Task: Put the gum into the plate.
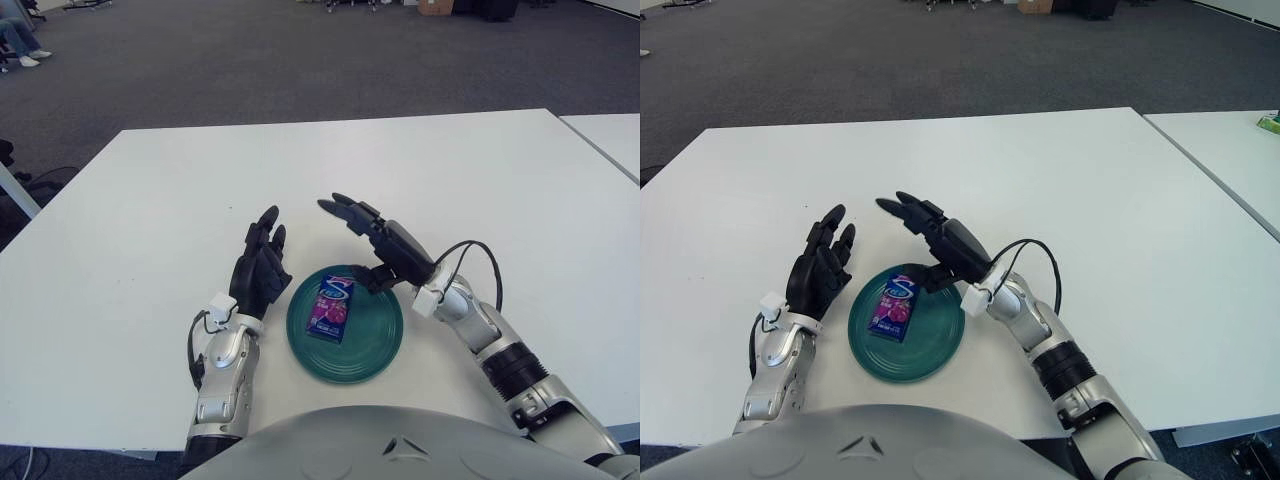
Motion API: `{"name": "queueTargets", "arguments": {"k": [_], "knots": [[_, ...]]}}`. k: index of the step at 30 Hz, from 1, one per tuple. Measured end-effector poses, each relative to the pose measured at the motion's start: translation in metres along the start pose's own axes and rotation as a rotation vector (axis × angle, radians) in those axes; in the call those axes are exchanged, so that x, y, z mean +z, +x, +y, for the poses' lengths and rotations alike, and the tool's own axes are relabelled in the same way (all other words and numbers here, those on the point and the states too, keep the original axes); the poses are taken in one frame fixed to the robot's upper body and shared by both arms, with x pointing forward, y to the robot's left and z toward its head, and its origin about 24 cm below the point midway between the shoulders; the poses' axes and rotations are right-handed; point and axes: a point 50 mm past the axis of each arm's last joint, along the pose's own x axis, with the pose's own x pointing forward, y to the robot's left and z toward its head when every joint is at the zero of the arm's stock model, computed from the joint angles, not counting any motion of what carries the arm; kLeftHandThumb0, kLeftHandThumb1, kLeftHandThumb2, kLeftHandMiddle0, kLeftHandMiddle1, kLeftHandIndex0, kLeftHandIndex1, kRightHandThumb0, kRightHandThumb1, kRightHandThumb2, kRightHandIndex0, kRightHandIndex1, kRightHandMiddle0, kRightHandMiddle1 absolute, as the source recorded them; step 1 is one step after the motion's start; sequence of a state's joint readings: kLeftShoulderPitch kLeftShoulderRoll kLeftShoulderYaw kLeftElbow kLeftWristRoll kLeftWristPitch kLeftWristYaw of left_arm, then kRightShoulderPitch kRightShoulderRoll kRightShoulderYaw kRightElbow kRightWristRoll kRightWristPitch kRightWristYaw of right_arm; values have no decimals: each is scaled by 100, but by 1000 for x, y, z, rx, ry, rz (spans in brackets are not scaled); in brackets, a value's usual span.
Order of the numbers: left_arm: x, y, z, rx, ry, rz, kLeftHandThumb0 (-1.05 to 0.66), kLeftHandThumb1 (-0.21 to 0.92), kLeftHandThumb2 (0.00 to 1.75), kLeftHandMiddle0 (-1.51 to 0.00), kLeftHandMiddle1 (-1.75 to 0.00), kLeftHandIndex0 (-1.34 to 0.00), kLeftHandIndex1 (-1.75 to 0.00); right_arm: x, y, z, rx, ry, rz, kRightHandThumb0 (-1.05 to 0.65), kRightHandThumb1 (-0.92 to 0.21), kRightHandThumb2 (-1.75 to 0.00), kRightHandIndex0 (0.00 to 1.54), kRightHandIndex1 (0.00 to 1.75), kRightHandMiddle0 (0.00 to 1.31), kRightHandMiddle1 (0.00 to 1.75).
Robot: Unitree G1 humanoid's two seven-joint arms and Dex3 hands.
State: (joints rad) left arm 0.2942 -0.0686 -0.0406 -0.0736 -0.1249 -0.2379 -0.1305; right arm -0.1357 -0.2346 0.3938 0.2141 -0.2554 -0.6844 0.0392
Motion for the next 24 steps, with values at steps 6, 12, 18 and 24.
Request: {"name": "queueTargets", "arguments": {"k": [6, 12, 18, 24], "knots": [[-1, -4, 0, 33, 23, 7, -105, 92, 107, -16, 0, 0, -39, -19, 1, -18, -153, 117, 200, -92, -92, -104, 7, 1, 1, 5], [-2, -6, 2, 48, 33, 12, -105, 92, 106, -15, 0, 0, -41, -29, -6, -27, -325, 335, 346, -88, -92, -103, 7, 1, 3, 6], [2, -6, 3, 54, 32, -3, -105, 92, 106, -14, 0, 0, -39, -35, -27, -27, -446, 455, 428, -85, -92, -100, 10, 0, 2, 15], [3, -7, 7, 66, 31, -3, -104, 92, 106, -12, 0, 0, -32, -44, -47, -26, -524, 490, 526, -83, -92, -98, 12, 0, 0, 24]]}}
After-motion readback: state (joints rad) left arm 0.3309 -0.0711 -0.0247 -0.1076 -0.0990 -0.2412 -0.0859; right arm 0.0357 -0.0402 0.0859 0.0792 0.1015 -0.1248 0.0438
